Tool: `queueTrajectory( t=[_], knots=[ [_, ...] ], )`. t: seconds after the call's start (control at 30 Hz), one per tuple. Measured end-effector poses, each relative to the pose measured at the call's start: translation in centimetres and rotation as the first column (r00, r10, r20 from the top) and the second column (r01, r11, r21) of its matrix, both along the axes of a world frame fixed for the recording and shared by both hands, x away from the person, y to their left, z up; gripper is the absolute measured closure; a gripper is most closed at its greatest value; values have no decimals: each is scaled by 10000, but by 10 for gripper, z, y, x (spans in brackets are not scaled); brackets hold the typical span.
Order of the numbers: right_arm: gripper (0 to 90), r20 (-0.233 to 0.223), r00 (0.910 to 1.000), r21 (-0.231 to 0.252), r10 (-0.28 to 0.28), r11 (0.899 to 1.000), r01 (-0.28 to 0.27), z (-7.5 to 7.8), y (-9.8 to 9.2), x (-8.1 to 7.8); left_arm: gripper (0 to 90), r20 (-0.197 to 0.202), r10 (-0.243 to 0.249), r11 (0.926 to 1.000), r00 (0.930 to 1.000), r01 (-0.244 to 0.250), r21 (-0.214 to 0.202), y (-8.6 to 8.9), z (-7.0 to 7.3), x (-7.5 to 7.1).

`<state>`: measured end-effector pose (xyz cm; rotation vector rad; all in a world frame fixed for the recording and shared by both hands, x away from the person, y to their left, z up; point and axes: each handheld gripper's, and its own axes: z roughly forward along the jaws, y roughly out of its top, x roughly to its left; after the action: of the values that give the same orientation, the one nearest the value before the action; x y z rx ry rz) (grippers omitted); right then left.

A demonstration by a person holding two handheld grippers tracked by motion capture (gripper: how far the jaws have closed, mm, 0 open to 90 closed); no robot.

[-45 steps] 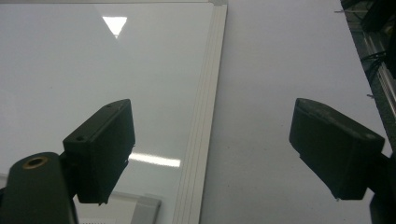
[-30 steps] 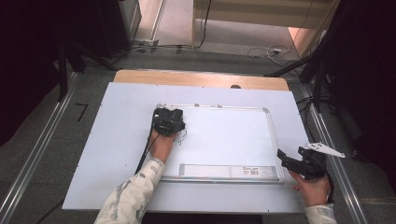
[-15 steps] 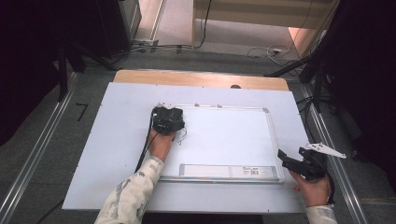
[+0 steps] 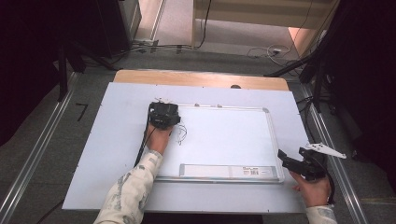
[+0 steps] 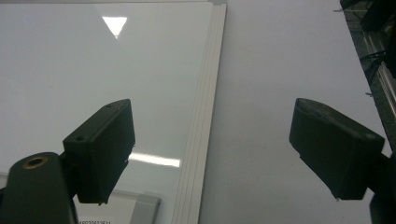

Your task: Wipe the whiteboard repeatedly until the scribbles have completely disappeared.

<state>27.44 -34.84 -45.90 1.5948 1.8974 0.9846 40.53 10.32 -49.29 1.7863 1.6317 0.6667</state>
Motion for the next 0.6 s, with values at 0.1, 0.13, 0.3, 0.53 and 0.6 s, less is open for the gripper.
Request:
queueTrajectory(
  t=[0.1,0.13,0.3,0.53,0.6],
  knots=[
    [130,-21,10000,-16,29,10000,-29,0,0,0,403,-35,-265,9996,9996,265,39,-8,0,-2],
    [129,-22,10000,-14,36,10000,-36,0,1,0,403,9,-352,9994,9994,352,-4,-12,0,-3],
    [130,-21,10000,-8,16,10000,-16,0,1,0,403,-23,-919,9957,9958,919,133,-29,0,-13],
    [130,-15,10000,-26,22,10000,-22,0,2,0,403,-37,-1240,9921,9923,1241,164,-43,-1,-30],
    [129,-10,10000,-35,29,10000,-29,0,2,0,403,-69,-1343,9907,9909,1344,193,-47,-1,-36]
  ],
)
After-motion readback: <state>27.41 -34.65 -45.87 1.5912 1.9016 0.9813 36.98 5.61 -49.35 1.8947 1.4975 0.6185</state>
